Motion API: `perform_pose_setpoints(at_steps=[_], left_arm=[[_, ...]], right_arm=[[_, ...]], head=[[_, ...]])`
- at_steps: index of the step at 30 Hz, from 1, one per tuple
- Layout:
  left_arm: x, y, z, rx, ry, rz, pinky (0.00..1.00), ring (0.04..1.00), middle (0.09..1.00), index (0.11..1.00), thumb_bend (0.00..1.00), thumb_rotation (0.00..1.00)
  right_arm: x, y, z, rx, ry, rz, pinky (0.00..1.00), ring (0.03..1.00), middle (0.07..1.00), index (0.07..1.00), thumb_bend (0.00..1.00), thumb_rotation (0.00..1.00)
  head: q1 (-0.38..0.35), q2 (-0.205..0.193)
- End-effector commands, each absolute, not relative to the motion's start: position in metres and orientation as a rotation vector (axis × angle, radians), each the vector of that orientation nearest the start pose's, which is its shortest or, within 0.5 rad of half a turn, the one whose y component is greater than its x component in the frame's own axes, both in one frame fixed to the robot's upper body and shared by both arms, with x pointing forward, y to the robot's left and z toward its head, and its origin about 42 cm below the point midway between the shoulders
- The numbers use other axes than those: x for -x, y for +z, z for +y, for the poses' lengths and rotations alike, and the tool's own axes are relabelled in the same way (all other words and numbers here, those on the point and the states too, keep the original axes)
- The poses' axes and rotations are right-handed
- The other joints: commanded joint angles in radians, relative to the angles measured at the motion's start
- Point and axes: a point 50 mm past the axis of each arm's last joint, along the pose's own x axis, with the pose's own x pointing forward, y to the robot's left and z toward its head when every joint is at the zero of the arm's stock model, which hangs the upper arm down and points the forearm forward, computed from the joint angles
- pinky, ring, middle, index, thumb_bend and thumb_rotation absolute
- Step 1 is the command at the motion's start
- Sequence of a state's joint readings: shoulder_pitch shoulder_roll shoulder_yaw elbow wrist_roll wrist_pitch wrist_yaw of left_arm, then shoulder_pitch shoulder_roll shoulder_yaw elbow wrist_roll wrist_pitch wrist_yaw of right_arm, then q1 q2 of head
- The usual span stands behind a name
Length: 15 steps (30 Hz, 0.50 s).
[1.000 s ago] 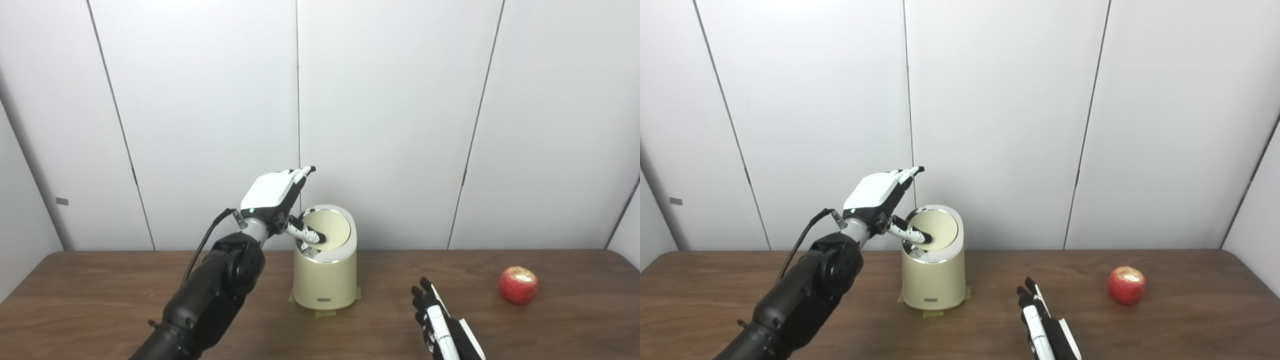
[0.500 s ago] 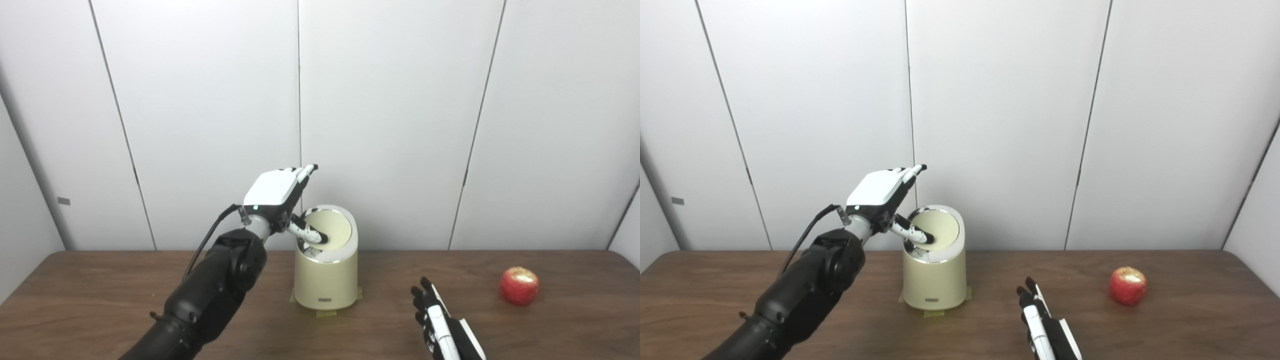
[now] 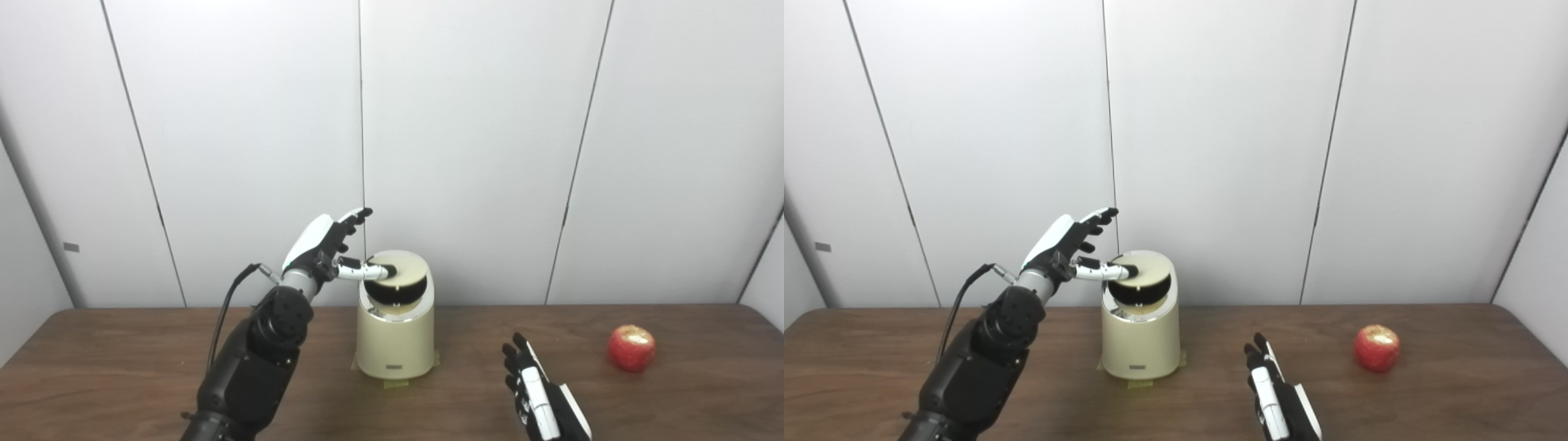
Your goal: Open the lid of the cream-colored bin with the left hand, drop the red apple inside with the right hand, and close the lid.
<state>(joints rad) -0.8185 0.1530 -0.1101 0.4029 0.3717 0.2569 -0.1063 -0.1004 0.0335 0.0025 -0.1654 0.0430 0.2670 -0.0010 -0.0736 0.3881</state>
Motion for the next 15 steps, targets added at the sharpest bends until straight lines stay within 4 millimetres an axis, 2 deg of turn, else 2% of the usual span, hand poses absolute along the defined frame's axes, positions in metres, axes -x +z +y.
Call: perform_pose_setpoints(at_steps=[1,3,7,9,10,12,15], left_arm=[[-0.506,0.331,0.177,-0.554,-0.104,-0.258,0.82,0.889,0.909,0.941,0.60,0.41],[-0.500,0.333,0.185,-0.527,-0.089,-0.267,0.82,0.886,0.911,0.943,0.55,0.45],[-0.482,0.327,0.203,-0.498,-0.088,-0.276,0.91,0.934,0.933,0.944,0.48,0.55],[-0.473,0.321,0.212,-0.490,-0.090,-0.280,0.95,0.941,0.929,0.938,0.46,0.73],[-0.470,0.317,0.215,-0.474,-0.091,-0.282,0.96,0.940,0.926,0.936,0.45,0.79],[-0.462,0.309,0.222,-0.417,-0.092,-0.273,0.97,0.929,0.928,0.941,0.46,0.88],[-0.448,0.296,0.229,-0.363,-0.103,-0.286,0.99,0.941,0.937,0.949,0.47,0.94]], right_arm=[[-0.320,0.176,-0.185,-0.084,0.050,-0.097,1.00,0.984,0.963,0.992,0.71,0.91],[-0.319,0.177,-0.185,-0.086,0.051,-0.098,1.00,0.986,0.967,0.993,0.70,0.92],[-0.318,0.179,-0.185,-0.097,0.054,-0.099,1.00,0.991,0.970,0.995,0.71,0.90],[-0.318,0.179,-0.186,-0.093,0.052,-0.100,1.00,0.987,0.968,0.993,0.69,0.91],[-0.318,0.179,-0.187,-0.093,0.052,-0.100,1.00,0.987,0.968,0.993,0.69,0.91],[-0.317,0.180,-0.187,-0.097,0.052,-0.099,1.00,0.986,0.968,0.994,0.68,0.91],[-0.316,0.181,-0.189,-0.102,0.050,-0.096,1.00,0.985,0.971,0.993,0.68,0.91]], head=[[-0.004,0.001],[-0.006,0.003],[-0.005,0.008],[-0.006,0.010],[-0.007,0.010],[-0.007,0.012],[-0.008,0.015]])
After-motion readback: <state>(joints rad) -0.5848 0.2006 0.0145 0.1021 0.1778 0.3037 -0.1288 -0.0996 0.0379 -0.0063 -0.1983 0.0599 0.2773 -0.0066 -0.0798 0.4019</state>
